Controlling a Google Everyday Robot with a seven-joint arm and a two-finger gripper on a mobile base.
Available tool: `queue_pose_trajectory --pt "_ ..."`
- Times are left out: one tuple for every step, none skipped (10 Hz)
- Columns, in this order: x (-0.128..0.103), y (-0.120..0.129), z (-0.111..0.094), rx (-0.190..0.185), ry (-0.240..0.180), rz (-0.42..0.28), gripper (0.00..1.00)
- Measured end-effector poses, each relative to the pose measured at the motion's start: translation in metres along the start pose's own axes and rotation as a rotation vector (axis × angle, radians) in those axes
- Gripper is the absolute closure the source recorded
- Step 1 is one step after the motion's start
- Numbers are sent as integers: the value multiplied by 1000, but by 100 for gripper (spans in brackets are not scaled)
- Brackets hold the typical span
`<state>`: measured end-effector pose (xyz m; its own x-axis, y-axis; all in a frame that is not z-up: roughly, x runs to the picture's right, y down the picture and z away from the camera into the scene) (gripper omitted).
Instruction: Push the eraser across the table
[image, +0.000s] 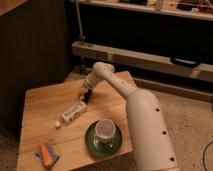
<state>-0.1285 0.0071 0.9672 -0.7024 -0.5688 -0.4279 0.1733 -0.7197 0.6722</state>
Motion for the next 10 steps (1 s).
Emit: queue_pose_trajectory --pt "-13 -5 -21 4 54 11 59" --pt "-30 -10 -43 7 99 24 69" --pt "-43 -16 -62 5 122 33 79" --pt "-59 -23 -85 -4 124 43 91" --pt "-74 -28 -104 -15 115 58 98" --pt "-86 -32 -123 -33 103 70 100" --pt "-97 -37 -138 -49 79 73 100" --pt "-102 -40 -148 -65 48 69 100" --pt "-103 -41 -152 -77 27 65 100" --pt "-102 -40 -154 -91 -10 54 100"
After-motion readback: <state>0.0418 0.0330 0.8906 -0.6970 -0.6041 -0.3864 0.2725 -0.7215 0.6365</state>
